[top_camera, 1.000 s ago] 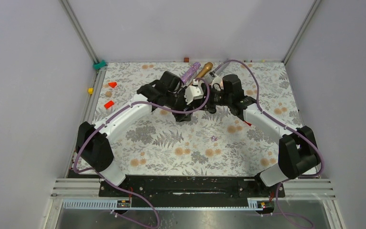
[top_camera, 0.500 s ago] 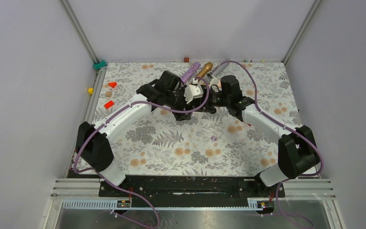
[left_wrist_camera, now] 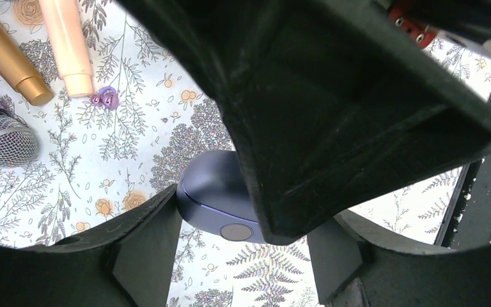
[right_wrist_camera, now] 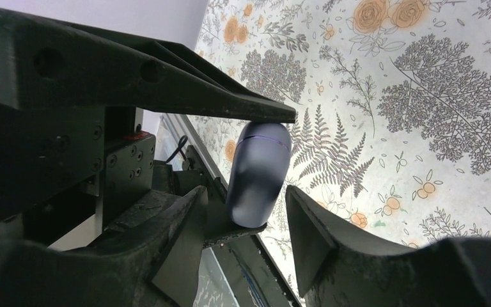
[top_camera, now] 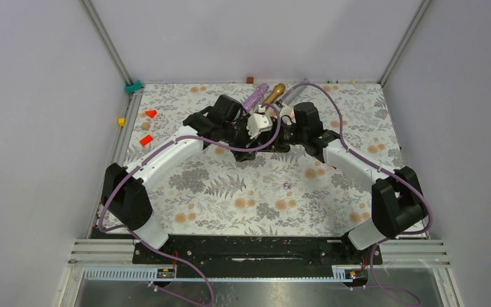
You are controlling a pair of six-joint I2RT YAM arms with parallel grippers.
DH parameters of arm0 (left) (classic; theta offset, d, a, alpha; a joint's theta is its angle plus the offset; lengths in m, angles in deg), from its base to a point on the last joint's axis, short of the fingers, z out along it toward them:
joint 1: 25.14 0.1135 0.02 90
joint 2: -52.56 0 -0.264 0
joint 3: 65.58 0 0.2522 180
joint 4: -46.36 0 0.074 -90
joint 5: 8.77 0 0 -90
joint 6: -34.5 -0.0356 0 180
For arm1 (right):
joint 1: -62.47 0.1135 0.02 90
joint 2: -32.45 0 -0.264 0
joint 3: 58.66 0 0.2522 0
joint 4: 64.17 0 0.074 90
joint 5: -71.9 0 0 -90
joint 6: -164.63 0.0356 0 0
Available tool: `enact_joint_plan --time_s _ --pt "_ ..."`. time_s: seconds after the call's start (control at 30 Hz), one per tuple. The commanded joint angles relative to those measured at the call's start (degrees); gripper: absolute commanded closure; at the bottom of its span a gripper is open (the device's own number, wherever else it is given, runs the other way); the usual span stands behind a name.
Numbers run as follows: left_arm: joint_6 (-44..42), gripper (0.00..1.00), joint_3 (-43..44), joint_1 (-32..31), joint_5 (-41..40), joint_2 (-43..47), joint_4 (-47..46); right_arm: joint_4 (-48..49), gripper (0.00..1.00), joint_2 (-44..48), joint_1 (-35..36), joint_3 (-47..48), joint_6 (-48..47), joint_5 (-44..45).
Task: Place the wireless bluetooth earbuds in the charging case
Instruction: Pick up the charging case at the center of the board.
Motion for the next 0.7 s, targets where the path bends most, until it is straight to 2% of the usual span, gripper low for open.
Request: enact_joint_plan --time_s 0.0,0.2,0.33,0.47,0.6,0.63,0.67 --pt "-0.5 0.47 1.1 0.1 -0.9 1.6 -2.8 -1.2 0.45 -1.2 1.0 2.1 -1.7 -1.2" --pt "-0.6 0.47 0.8 0.1 -0.9 1.7 -2.9 -1.0 0.51 -0.9 1.0 2.2 -2.2 -1.3" --pt "-0.6 0.46 0.5 0.1 -0.5 1.7 -2.9 -0.4 0.59 0.0 1.0 2.3 -2.7 -1.7" --pt "-0.2 0.42 0.4 0.1 0.1 1.7 -2.9 0.4 0.65 0.8 1.0 2.3 -2.8 -2.4" --pt "0.4 0.26 -0.2 0.1 0.8 2.3 -3.4 -0.3 0.69 1.7 1.0 2.9 -3.6 -2.8" --pt "0.6 0.12 -0.6 0.1 0.9 2.8 -3.7 -0.8 0.69 1.8 1.0 3.2 -4.1 -2.7" --pt "0.7 0.03 -1.1 0.1 1.0 3.3 -4.1 -1.2 0.69 2.3 0.9 3.5 -4.5 -2.8"
